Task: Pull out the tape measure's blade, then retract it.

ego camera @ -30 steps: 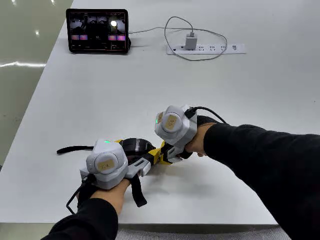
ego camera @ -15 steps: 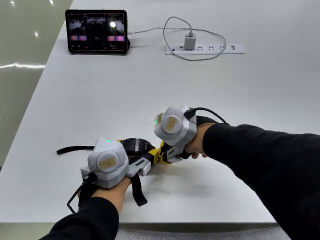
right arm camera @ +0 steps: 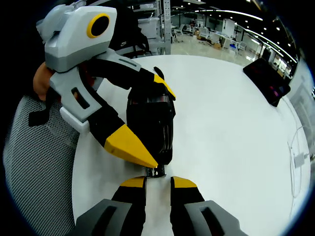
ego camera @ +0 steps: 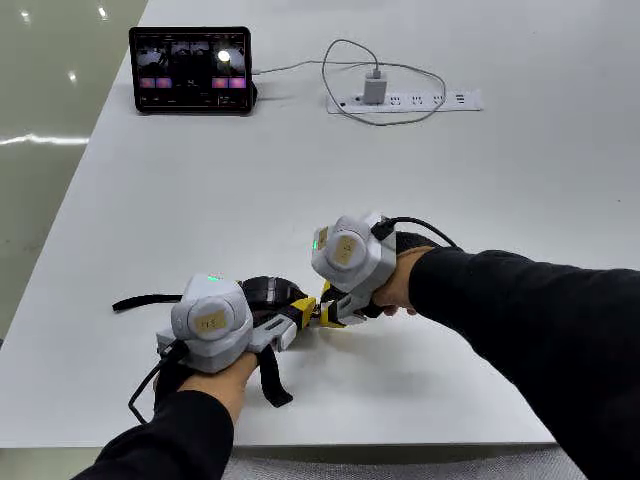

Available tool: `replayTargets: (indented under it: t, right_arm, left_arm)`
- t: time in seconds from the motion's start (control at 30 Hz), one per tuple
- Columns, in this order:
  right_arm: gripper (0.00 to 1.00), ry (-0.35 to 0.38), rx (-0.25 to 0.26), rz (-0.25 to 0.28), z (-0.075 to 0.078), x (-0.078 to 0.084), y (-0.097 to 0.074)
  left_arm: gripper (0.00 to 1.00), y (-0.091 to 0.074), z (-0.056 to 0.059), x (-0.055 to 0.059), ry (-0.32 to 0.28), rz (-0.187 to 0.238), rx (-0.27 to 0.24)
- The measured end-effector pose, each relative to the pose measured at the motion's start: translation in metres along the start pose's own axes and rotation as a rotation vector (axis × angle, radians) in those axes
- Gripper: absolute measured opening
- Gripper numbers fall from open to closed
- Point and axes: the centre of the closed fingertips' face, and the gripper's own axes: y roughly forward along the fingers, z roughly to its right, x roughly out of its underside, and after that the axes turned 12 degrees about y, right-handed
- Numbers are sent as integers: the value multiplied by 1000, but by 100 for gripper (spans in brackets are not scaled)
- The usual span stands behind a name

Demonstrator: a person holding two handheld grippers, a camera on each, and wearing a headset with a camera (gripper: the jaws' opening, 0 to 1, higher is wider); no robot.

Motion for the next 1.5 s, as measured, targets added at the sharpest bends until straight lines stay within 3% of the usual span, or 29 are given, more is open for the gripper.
replayTargets:
  t: [0.17,0.37,0.6,0.73,0.97,1.07,1.17,1.3,1.37,1.4,1.43,1.5]
  right_arm:
    - [13,22,24,13,4,4,-9]
    - [15,55,43,44,4,10,-21]
    - [19,95,59,73,-2,24,-34]
    - [21,114,79,93,-5,33,-40]
    - [25,197,142,140,3,56,-54]
    - [28,226,164,167,5,64,-63]
    - [30,257,189,192,9,77,-73]
    - [36,317,204,215,12,92,-85]
    - [37,339,188,239,10,98,-91]
    - [38,340,191,248,10,100,-94]
    - [39,348,195,252,10,105,-98]
    - [41,355,198,258,9,113,-102]
  left_arm:
    - [60,-3,0,-5,5,6,7]
    - [68,-5,0,-9,29,12,34]
    - [79,-5,3,-4,65,-13,100]
    - [86,-8,-1,-2,85,-28,112]
    - [98,-11,-10,12,110,-63,164]
    - [99,-14,-14,17,130,-81,184]
    - [99,-18,-17,17,149,-52,208]
    - [99,-25,-13,20,166,-53,261]
    - [99,-30,-15,22,188,-80,268]
    - [99,-30,-17,20,222,-64,261]
    - [99,-33,-15,17,228,-46,285]
    - [99,-37,-15,20,236,-68,301]
